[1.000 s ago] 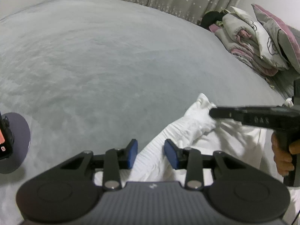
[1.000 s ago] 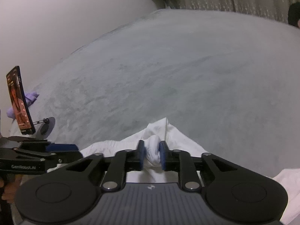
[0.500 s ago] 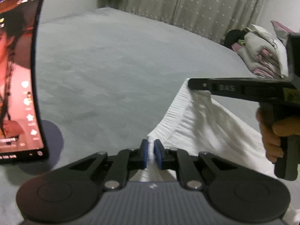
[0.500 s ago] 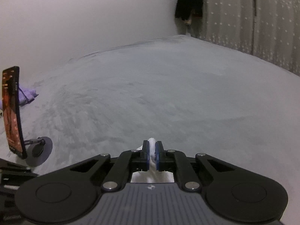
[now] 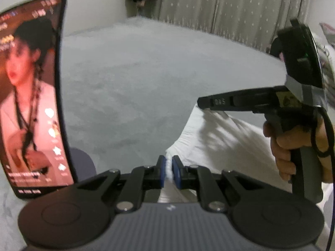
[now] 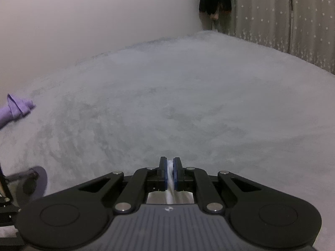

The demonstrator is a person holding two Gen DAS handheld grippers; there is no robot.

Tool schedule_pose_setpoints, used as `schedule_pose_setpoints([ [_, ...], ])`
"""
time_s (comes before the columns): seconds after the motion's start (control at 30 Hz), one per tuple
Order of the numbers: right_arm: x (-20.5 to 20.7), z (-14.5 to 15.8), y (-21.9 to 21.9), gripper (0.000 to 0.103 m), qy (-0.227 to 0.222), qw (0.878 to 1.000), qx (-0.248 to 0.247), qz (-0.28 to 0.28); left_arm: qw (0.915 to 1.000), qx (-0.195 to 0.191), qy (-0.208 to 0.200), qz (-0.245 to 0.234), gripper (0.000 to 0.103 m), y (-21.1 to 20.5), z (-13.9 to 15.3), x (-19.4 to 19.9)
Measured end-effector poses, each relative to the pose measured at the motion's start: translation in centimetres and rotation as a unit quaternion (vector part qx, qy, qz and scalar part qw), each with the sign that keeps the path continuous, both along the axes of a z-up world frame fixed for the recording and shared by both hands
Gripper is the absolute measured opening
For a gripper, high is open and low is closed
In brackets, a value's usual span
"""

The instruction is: Fold clothes

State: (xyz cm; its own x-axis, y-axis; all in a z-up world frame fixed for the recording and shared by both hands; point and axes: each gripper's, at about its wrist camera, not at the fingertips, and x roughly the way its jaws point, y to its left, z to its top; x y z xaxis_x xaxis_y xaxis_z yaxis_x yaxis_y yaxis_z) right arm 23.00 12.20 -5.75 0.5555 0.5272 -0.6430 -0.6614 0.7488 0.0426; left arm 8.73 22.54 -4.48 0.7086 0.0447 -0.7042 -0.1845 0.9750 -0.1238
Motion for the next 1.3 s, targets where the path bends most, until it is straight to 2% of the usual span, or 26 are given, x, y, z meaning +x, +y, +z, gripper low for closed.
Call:
schedule_pose_setpoints([
  [0.1, 0.2, -1.2, 0.2, 0.009, 0.005, 1.0, -0.019, -0.003, 0.9999, -0.003, 0.011, 0.001, 0.011, -0.2, -0.4, 0.4],
  [0.2, 0.5, -0.9, -0.7, 0.014, 0.023, 1.0, -0.004, -0.016, 0.9999, -0.009, 0.013, 0.005, 0.018, -0.3, -0.4, 0.6],
  [0.23, 0.5, -0.7, -1.0, 0.021, 0.028, 0.999, 0.001, -0.018, 0.9998, -0.011, 0.012, 0.008, 0.022, -0.1, -0.4, 0.7],
  [0.33, 0.3, 0.1, -2.5, 0.032, 0.03, 0.999, 0.008, -0.024, 0.9998, -0.011, 0.004, 0.013, 0.022, 0.5, -0.2, 1.0],
  [0.5, 0.0, 1.3, -7.2, 0.033, 0.035, 0.998, 0.021, -0.051, 0.9997, -0.015, -0.019, 0.003, 0.023, 0.1, 0.6, 0.7],
  [0.7, -0.3, 2.1, -14.0, 0.033, 0.046, 0.994, 0.011, -0.1, 0.9986, -0.024, -0.047, -0.012, 0.023, -0.5, 1.7, 0.3],
  [0.83, -0.8, 2.4, -17.6, 0.033, 0.053, 0.991, 0.0, -0.124, 0.9982, -0.031, -0.044, -0.027, 0.024, -1.6, 1.5, 0.9],
  [0.93, -1.3, 2.2, -18.8, 0.033, 0.05, 0.99, -0.019, -0.134, 0.9983, -0.029, -0.04, -0.032, 0.029, -2.4, 1.3, 1.3],
  [1.13, -1.3, 0.8, -21.2, 0.033, 0.059, 0.986, -0.044, -0.151, 0.9986, -0.035, -0.022, -0.034, 0.031, -3.4, 0.7, 2.1],
  [1.3, -1.6, -0.7, -21.0, 0.033, 0.058, 0.986, -0.068, -0.143, 0.9986, -0.038, -0.009, -0.036, 0.032, -4.0, 0.2, 2.7],
])
